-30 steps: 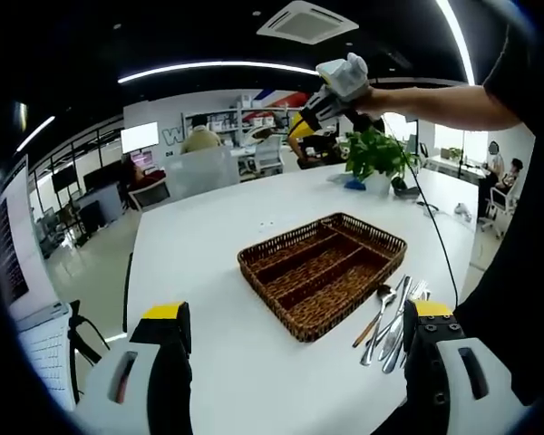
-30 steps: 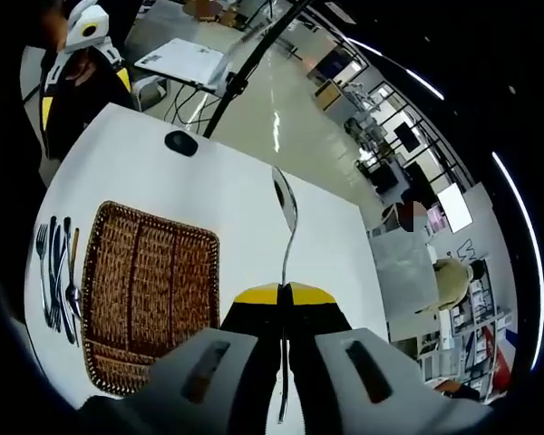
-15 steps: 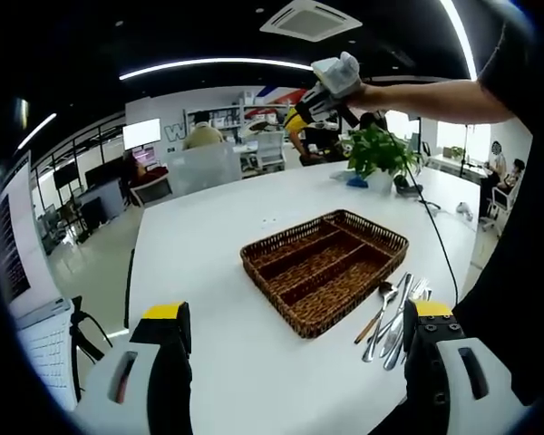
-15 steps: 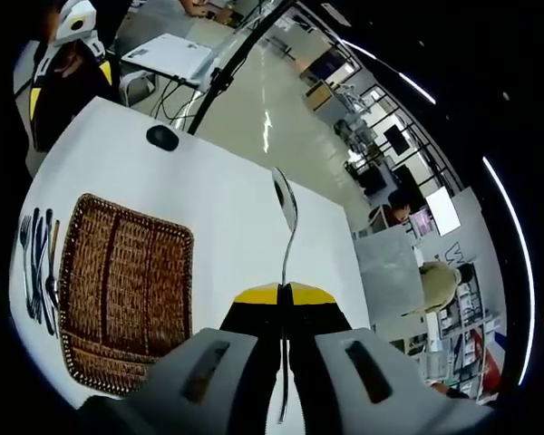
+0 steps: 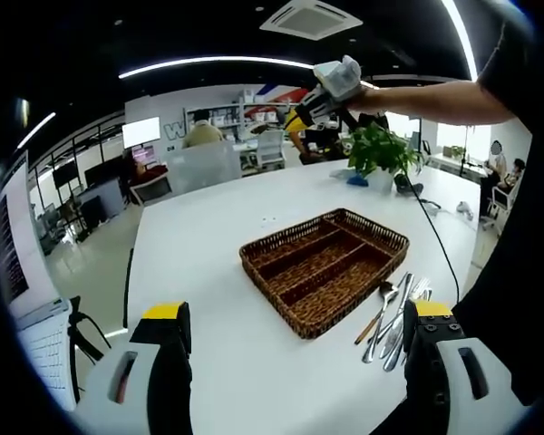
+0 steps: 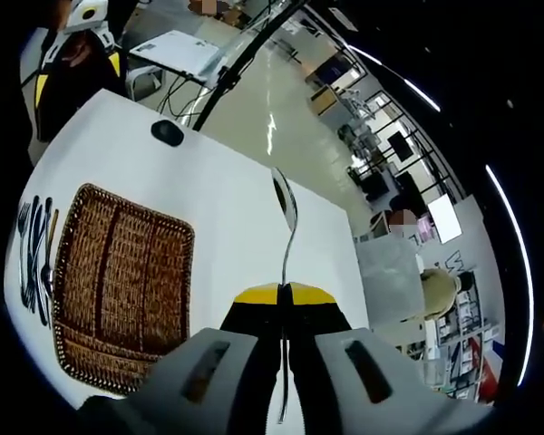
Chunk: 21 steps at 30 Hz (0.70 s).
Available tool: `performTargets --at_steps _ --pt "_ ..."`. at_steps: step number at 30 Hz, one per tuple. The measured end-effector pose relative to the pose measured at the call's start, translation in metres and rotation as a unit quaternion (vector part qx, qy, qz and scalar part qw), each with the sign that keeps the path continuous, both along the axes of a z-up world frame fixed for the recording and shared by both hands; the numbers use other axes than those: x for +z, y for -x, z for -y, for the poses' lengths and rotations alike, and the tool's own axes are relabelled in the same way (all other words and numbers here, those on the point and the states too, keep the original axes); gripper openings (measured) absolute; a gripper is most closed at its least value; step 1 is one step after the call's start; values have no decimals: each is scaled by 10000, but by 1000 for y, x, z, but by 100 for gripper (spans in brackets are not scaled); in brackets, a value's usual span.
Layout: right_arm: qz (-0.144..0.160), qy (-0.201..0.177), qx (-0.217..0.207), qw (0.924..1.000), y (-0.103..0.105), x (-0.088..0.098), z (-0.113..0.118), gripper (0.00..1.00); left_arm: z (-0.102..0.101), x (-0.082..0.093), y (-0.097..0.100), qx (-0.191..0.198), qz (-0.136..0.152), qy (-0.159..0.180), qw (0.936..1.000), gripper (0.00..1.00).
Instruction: Arrange the knives, forks, and spoons in their matching storage slots by inserting each utensil handle-first until every utensil is classified and aligned in the correct compartment
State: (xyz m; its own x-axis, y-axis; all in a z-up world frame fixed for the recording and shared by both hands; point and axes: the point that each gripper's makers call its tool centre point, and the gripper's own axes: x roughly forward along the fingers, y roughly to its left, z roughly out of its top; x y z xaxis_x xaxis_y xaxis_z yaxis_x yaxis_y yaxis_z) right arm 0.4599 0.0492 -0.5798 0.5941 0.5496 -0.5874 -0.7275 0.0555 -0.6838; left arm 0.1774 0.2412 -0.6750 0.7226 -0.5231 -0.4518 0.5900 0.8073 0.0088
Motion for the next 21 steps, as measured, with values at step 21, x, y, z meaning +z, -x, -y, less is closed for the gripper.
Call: performTargets --at_steps 21 --pt "-101 -461 -107 9988 6 -64 -2 0 -4 0 1 143 -100 -126 9998 99"
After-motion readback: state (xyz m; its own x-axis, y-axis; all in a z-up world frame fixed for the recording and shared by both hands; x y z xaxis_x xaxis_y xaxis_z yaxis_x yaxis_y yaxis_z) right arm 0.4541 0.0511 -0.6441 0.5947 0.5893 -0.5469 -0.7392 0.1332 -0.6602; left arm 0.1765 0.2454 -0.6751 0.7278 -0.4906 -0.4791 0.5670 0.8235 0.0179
